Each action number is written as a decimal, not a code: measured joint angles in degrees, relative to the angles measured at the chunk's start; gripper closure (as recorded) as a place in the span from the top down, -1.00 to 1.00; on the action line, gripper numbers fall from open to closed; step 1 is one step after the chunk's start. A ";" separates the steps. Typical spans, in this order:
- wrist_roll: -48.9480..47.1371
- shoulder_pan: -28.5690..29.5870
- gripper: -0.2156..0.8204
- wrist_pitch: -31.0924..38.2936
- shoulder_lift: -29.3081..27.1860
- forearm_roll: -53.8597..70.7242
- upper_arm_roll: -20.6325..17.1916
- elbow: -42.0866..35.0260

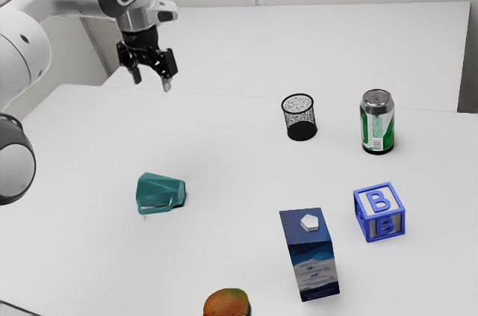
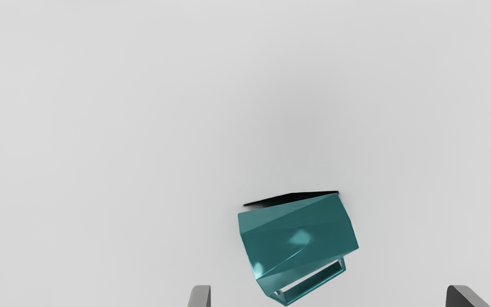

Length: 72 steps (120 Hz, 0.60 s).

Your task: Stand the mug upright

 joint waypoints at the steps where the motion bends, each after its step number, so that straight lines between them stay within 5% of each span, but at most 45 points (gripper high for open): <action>1: 0.05 -0.01 0.58 0.10 -0.02 -0.04 0.01 0.00; 24: 0.94 0.41 0.58 1.99 -1.39 -2.49 0.49 -2.18; 49: -2.19 1.50 0.58 10.80 -11.22 -4.38 1.00 -22.48; 72: -2.58 0.41 0.58 19.04 -16.59 -11.13 7.82 -36.04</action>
